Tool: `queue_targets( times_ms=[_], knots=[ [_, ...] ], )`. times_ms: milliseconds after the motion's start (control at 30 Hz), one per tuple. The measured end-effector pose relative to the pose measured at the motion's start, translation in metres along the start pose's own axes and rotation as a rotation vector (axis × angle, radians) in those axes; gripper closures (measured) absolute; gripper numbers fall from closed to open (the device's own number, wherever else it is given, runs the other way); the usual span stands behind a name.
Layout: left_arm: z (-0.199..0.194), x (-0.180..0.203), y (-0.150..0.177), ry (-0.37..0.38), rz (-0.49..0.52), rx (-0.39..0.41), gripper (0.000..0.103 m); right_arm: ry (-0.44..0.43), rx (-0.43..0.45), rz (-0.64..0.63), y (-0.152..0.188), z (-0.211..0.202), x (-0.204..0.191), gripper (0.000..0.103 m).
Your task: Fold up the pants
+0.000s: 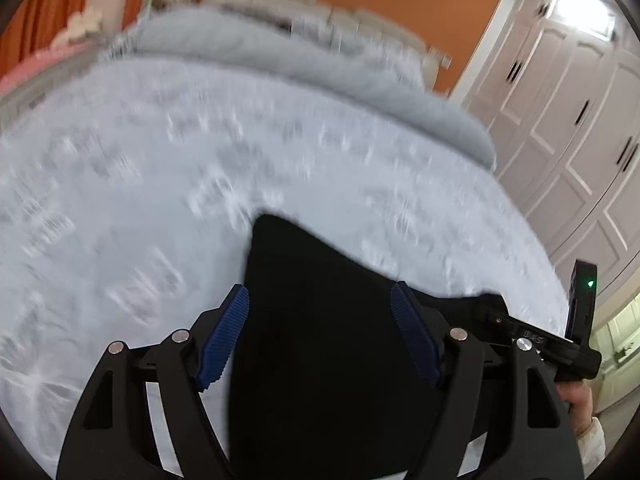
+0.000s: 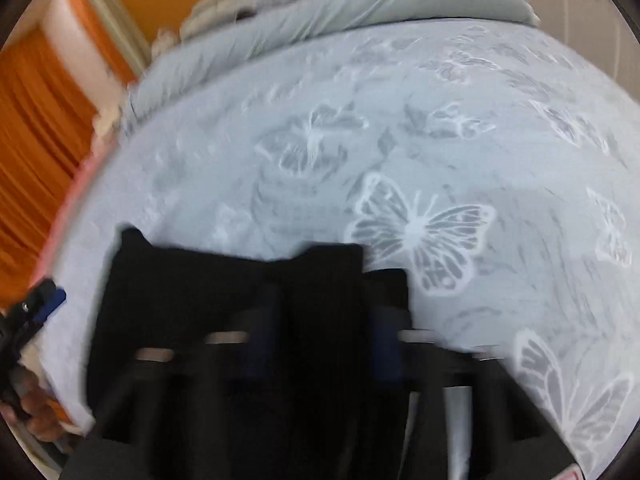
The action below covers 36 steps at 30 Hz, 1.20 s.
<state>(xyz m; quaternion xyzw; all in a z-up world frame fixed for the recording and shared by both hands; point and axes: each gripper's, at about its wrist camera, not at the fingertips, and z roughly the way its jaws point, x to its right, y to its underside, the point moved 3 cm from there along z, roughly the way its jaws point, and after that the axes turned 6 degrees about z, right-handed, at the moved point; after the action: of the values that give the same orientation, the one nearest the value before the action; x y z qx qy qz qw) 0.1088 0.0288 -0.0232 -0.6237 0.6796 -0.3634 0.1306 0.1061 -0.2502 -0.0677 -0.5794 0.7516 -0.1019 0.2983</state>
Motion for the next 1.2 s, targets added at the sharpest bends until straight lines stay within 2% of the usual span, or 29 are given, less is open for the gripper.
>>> queue_targets(
  times_ms=[67, 100, 133, 167, 200, 233, 300, 367, 400, 467, 500, 533, 567, 600, 633, 667, 733, 800, 867, 933, 1033, 1100, 1200],
  knots=[
    [0.019, 0.0, 0.008, -0.041, -0.008, -0.05, 0.032, -0.072, 0.07, 0.011, -0.005, -0.024, -0.01, 0.077],
    [0.023, 0.0, 0.009, -0.052, -0.004, -0.054, 0.032, -0.119, 0.144, 0.004, -0.01, -0.047, -0.015, 0.078],
    [0.027, -0.001, 0.012, -0.073, 0.003, -0.062, 0.032, -0.117, 0.181, -0.007, -0.012, -0.055, -0.016, 0.077],
    [0.028, -0.003, 0.016, -0.088, 0.01, -0.066, 0.032, -0.046, 0.186, -0.017, -0.013, -0.049, -0.008, 0.077],
    [0.033, -0.004, 0.02, -0.12, 0.02, -0.083, 0.031, 0.05, 0.106, -0.002, -0.011, -0.022, 0.007, 0.075],
    [0.038, -0.004, 0.023, -0.135, 0.028, -0.105, 0.028, 0.1, -0.01, 0.025, -0.001, 0.006, 0.022, 0.075],
    [0.049, -0.005, 0.03, -0.141, 0.034, -0.139, 0.028, 0.073, 0.016, 0.07, -0.002, 0.002, 0.03, 0.076],
    [0.04, -0.008, 0.029, -0.135, -0.008, -0.114, 0.03, 0.018, 0.143, 0.093, -0.013, -0.048, 0.019, 0.076],
    [0.035, -0.009, 0.026, -0.119, -0.021, -0.108, 0.03, -0.047, 0.243, 0.069, -0.014, -0.08, 0.007, 0.076],
    [0.017, -0.012, 0.018, -0.095, -0.053, -0.064, 0.03, -0.125, 0.301, 0.017, -0.008, -0.099, -0.013, 0.076],
    [0.009, -0.014, 0.015, -0.105, -0.058, -0.037, 0.029, -0.149, 0.303, 0.002, -0.004, -0.101, -0.021, 0.076],
    [0.005, -0.015, 0.013, -0.117, -0.052, -0.024, 0.029, -0.17, 0.266, -0.021, 0.0, -0.089, -0.031, 0.077],
    [0.002, -0.018, 0.012, -0.148, -0.038, -0.013, 0.029, -0.162, 0.174, -0.034, 0.005, -0.062, -0.036, 0.08],
    [0.002, -0.021, 0.012, -0.184, -0.026, -0.015, 0.029, -0.123, 0.11, -0.03, 0.011, -0.044, -0.034, 0.082],
    [0.001, -0.025, 0.014, -0.229, -0.011, -0.019, 0.029, 0.017, -0.049, 0.013, 0.022, -0.001, -0.018, 0.092],
    [0.0, -0.029, 0.015, -0.252, -0.009, -0.018, 0.029, 0.017, -0.054, 0.048, 0.024, 0.006, -0.009, 0.094],
    [-0.007, -0.036, 0.014, -0.269, -0.008, -0.01, 0.029, -0.037, 0.026, 0.096, 0.018, -0.02, -0.01, 0.09],
    [-0.018, -0.043, 0.012, -0.274, -0.012, 0.002, 0.029, -0.144, 0.122, 0.035, 0.017, -0.052, -0.034, 0.087],
    [-0.029, -0.05, 0.01, -0.271, -0.021, 0.02, 0.028, -0.193, 0.145, -0.047, 0.022, -0.059, -0.067, 0.087],
    [-0.036, -0.056, 0.01, -0.275, -0.028, 0.018, 0.023, -0.237, 0.126, -0.109, 0.026, -0.053, -0.1, 0.087],
    [-0.044, -0.064, 0.009, -0.277, -0.043, 0.024, 0.023, -0.239, 0.092, -0.196, 0.026, -0.028, -0.152, 0.087],
    [-0.048, -0.069, 0.01, -0.275, -0.05, 0.027, 0.023, -0.226, 0.065, -0.22, 0.018, 0.002, -0.179, 0.087],
    [-0.053, -0.077, 0.01, -0.282, -0.046, 0.032, 0.023, -0.183, -0.063, -0.248, 0.026, 0.068, -0.202, 0.086]
  ],
)
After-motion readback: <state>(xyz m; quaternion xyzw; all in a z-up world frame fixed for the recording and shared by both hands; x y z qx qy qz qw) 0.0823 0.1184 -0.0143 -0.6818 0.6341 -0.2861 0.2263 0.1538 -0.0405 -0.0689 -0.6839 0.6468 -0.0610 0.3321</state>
